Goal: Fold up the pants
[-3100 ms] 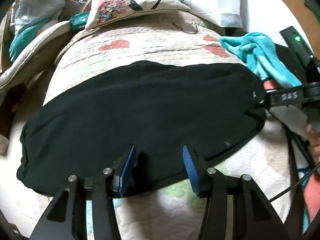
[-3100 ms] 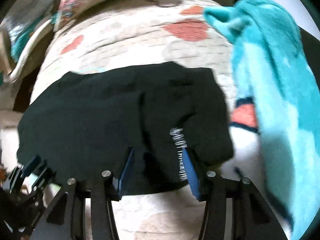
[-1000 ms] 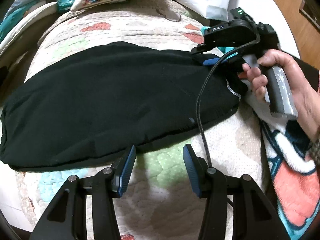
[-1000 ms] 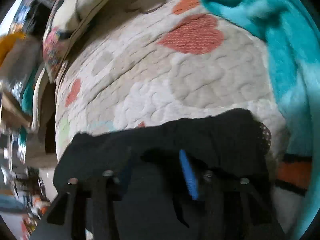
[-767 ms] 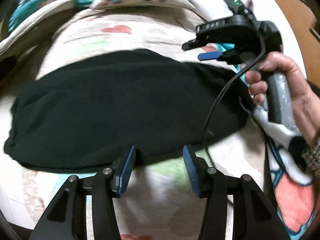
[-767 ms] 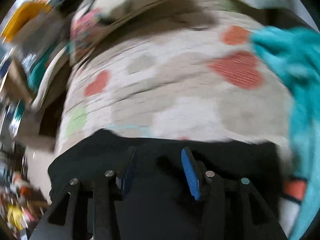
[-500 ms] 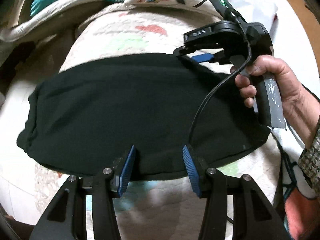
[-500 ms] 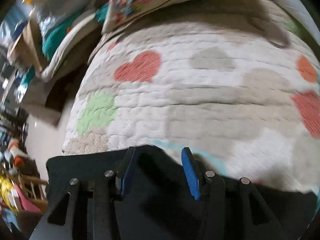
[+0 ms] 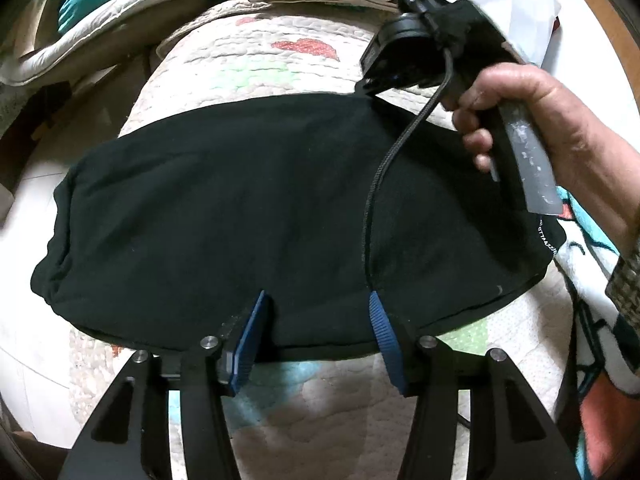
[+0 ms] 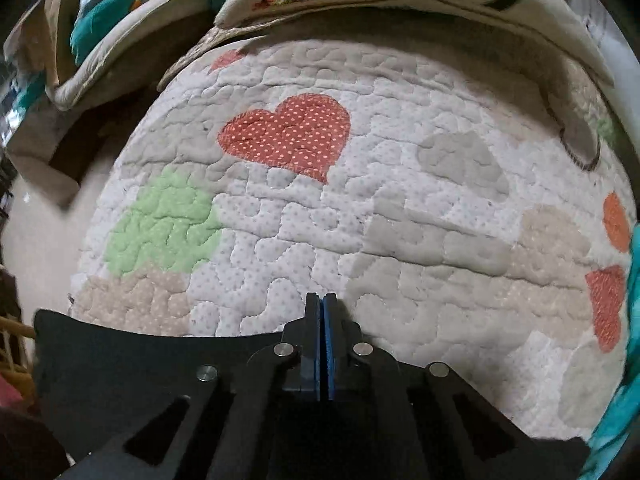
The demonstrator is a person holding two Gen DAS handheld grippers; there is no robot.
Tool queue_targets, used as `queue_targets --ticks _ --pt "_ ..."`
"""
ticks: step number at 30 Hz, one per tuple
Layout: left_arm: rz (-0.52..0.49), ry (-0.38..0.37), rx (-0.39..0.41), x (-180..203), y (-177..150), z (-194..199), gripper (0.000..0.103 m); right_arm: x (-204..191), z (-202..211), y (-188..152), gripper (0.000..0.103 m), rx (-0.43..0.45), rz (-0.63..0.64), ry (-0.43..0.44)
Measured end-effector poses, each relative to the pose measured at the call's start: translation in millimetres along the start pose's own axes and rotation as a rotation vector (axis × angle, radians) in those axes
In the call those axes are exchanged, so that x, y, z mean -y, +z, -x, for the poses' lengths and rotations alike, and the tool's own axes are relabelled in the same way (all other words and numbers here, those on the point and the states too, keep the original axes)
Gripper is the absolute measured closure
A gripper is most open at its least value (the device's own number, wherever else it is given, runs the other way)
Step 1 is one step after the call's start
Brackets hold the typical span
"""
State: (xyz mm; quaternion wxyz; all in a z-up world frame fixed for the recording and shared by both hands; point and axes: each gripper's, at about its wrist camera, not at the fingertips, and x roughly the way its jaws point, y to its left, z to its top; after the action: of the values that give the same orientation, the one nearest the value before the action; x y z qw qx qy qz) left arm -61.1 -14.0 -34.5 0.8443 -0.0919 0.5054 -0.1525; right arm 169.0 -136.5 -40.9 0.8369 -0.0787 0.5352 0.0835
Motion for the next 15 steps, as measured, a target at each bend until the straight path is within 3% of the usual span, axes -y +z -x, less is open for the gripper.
queue_targets --ticks 3,5,6,11,15 --pt "0.001 0.005 0.009 1 -1 4 0.051 6 23 -2 0.089 0.047 -0.042 -0.022" --pt "0.003 0.014 0.021 -1 -3 8 0.051 9 45 -7 0.055 0.084 -0.065 -0.022" --pt "0.004 0.018 0.028 -2 -3 11 0.051 9 54 -10 0.048 0.102 -0.071 -0.025" --pt "0.015 0.077 0.102 -19 -9 30 0.051 -1 97 -29 0.044 0.136 -0.01 -0.025" --pt "0.095 0.144 0.134 -56 -13 41 0.051 -25 113 -33 0.044 0.127 0.049 -0.006"
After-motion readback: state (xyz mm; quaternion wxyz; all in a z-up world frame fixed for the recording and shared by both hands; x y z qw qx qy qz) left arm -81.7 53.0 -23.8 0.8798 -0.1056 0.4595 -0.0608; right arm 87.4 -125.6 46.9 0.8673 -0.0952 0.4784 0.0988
